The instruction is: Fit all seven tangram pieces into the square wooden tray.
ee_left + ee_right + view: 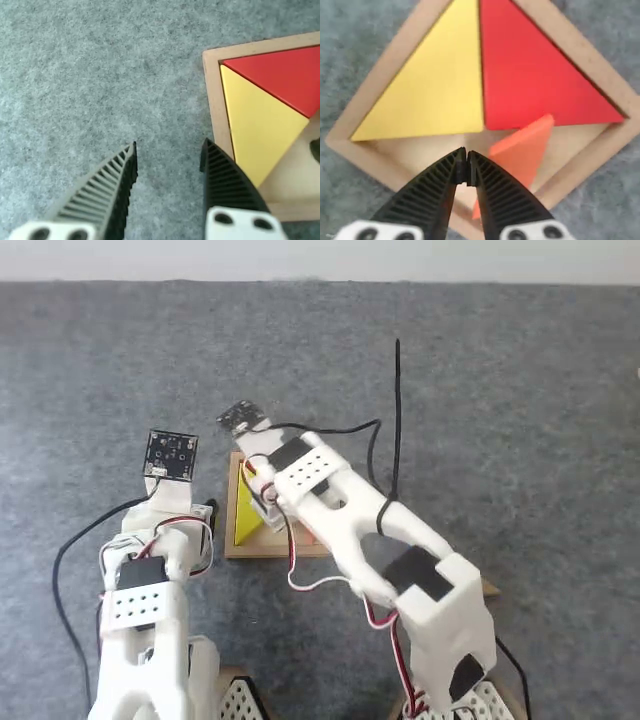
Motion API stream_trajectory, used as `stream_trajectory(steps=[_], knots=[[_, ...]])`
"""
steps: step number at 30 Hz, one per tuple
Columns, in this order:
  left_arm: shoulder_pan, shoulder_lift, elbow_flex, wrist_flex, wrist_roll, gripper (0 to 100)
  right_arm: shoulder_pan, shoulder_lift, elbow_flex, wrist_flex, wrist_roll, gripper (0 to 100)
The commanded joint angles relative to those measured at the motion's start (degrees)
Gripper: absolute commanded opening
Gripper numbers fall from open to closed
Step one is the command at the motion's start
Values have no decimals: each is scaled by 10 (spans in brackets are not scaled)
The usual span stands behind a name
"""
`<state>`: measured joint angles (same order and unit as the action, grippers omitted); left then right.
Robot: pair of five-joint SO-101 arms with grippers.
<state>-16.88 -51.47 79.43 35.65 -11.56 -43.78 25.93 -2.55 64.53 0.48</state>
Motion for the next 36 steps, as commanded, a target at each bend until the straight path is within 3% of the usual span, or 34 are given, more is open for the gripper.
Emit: stream_trajectory(steps=[1, 12, 19, 26, 30, 36], knots=[[-4, -18, -15, 2, 8, 206, 39, 0, -54, -5, -6, 9], [-4, -18, -15, 2, 8, 206, 62, -44, -62, 0, -9, 9], [-4, -18, -15, 3, 8, 206, 23, -162, -33, 152, 17, 9], [-4, -18, -15, 3, 8, 206, -6, -174, 144, -4, 14, 8], [-4, -18, -15, 3, 8, 206, 7, -138, 145, 3, -18, 9], [-4, -18, -15, 3, 8, 206, 28, -111, 144, -39, 8, 9]])
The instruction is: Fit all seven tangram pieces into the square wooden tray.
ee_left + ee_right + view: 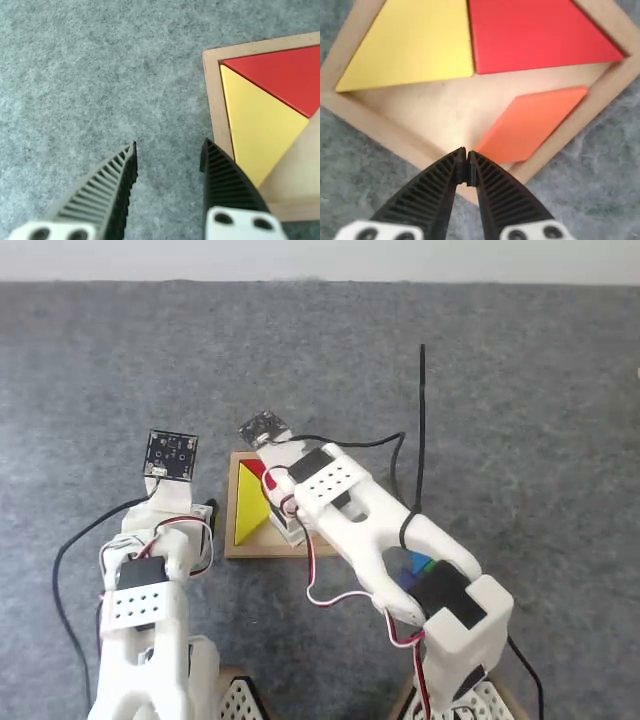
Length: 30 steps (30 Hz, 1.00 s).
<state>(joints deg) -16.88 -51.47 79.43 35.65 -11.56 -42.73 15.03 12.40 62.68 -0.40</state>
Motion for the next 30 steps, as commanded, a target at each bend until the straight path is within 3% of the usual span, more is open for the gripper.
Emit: stream_trajectory(steps=[1, 8, 19, 25, 30], knots=[[-4, -18, -15, 3, 8, 206, 23, 1, -9, -29, 23, 9], [-4, -18, -15, 3, 8, 206, 79, 68, -79, -63, 70, 9], [-4, -18, -15, 3, 8, 206, 72, 80, -162, -12, 76, 9], [-4, -18, -15, 4, 8, 206, 108, -147, -147, 153, 164, 9], [-13, -18, -15, 4, 8, 206, 198, -318, -18, 173, 203, 9]])
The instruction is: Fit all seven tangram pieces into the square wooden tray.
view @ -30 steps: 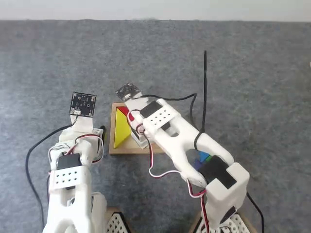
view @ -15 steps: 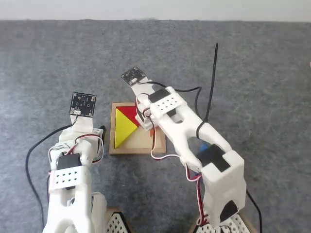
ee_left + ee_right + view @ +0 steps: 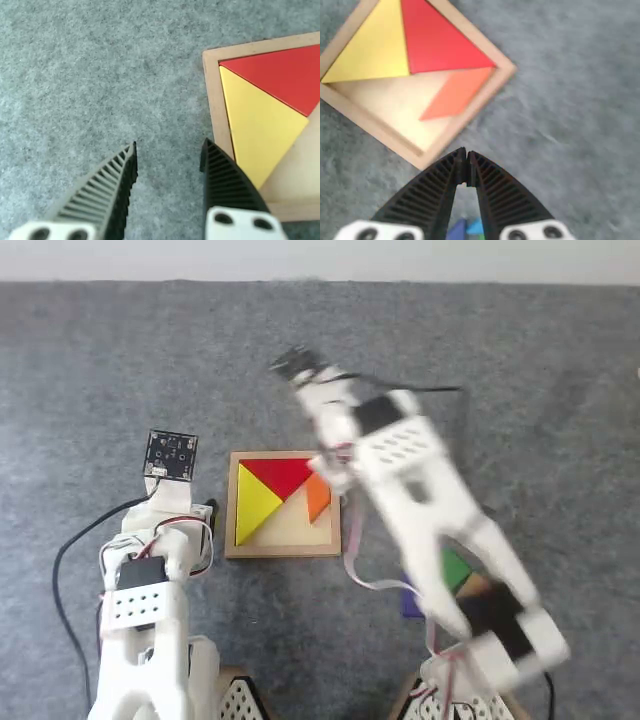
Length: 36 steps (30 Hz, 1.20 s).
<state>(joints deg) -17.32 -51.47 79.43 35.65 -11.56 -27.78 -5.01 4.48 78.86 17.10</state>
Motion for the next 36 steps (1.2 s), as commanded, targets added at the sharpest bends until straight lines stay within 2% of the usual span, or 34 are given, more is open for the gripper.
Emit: stream_trajectory(steps=[1, 6, 10, 17, 19, 23, 28, 32, 36], knots=[[-8, -18, -15, 4, 8, 205, 67, -138, 95, 11, 34, 9], [-4, -18, -18, 4, 11, 150, 201, -222, 229, 8, 43, 9], [39, -18, -19, 5, 12, 118, 297, -271, 320, -15, 44, 9], [164, -18, -62, 25, 12, 18, 313, -292, 438, -83, 33, 10], [213, -18, -83, 59, 15, 19, 319, -292, 454, -96, 6, 10], [332, -18, -138, 110, 84, 19, 353, -293, 474, -122, -25, 10], [477, -12, -162, 99, 127, 82, 394, -298, 496, -146, -41, 10], [486, -12, -159, 83, 181, 143, 393, -298, 512, -146, -42, 10], [504, -12, -116, 81, 186, 152, 393, -298, 521, -171, -42, 10]])
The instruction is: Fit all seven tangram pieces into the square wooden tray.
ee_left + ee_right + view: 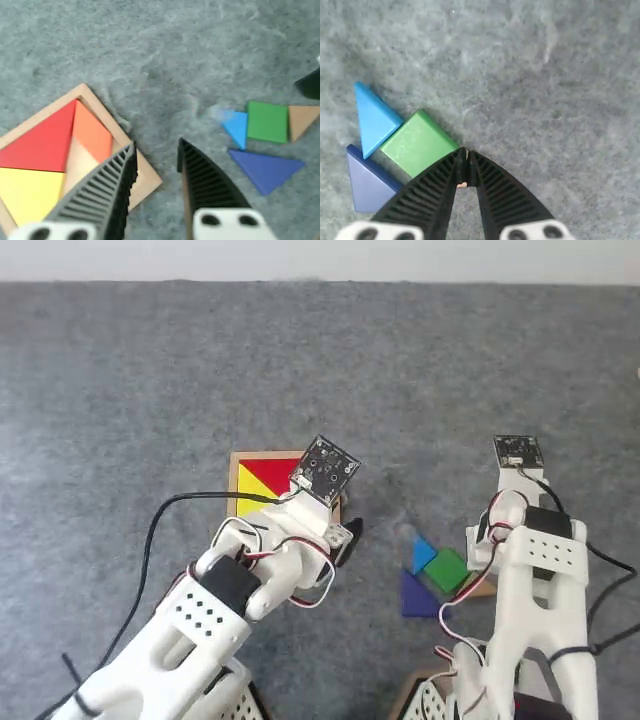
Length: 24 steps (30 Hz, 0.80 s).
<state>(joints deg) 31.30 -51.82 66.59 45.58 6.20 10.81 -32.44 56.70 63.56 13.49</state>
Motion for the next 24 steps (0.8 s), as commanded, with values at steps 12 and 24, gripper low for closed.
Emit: stream_trajectory(steps=[12, 24], knots=[[37, -14, 81, -21, -53, 152, -12, -23, 2, -16, -2, 10], [-203, -15, 51, -57, -35, 152, -98, -25, 22, -3, -1, 39]])
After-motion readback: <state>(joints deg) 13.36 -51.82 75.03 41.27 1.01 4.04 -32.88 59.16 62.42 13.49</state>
